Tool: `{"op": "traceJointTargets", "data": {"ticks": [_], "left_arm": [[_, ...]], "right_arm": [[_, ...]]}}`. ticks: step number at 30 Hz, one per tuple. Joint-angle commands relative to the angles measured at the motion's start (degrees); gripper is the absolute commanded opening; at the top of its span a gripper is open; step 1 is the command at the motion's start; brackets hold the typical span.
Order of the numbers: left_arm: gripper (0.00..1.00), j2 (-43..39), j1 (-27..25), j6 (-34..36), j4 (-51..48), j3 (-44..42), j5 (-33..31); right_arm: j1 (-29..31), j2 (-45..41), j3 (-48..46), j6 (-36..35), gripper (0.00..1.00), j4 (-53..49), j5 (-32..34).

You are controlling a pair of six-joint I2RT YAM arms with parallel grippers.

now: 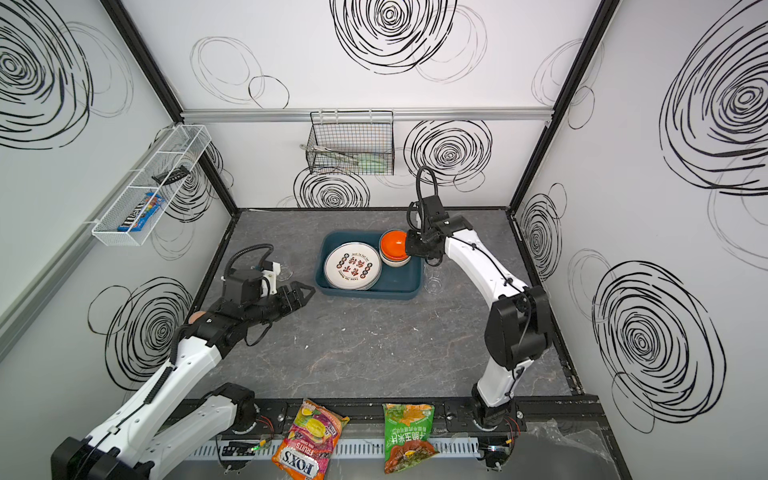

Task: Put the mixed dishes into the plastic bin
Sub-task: 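Raise the open right gripper away from the orange bowl, then grasp a clear plastic cup with the left gripper while right gripper waits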

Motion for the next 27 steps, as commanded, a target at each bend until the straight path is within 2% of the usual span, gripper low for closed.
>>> {"op": "traceJointTargets", "data": {"ticks": [1,11,22,27], "left_arm": [[0.84,1.8,3.1,1.8,-2.7,3.3,-4.3],[0.82,7.0,10.3,1.7,-3.4,8.3,-9.1],[0.81,11.1,15.8,0.7,-1.9,9.8,-11.6],[0.81,14.6,16.6,-0.4,-0.3,11.3,-14.2]], "right_arm": [[1.3,-3.9,-4.9,-1.1,0.37,4.5,-3.6],[4.6,-11.8,-17.6,-2.7,0.38,12.0,-7.6],[9.5,-14.4,-23.6,-3.4,0.38,17.2,-10.5],[10.9,-14.9,-24.9,-3.3,0.38,18.0,-10.7]]}}
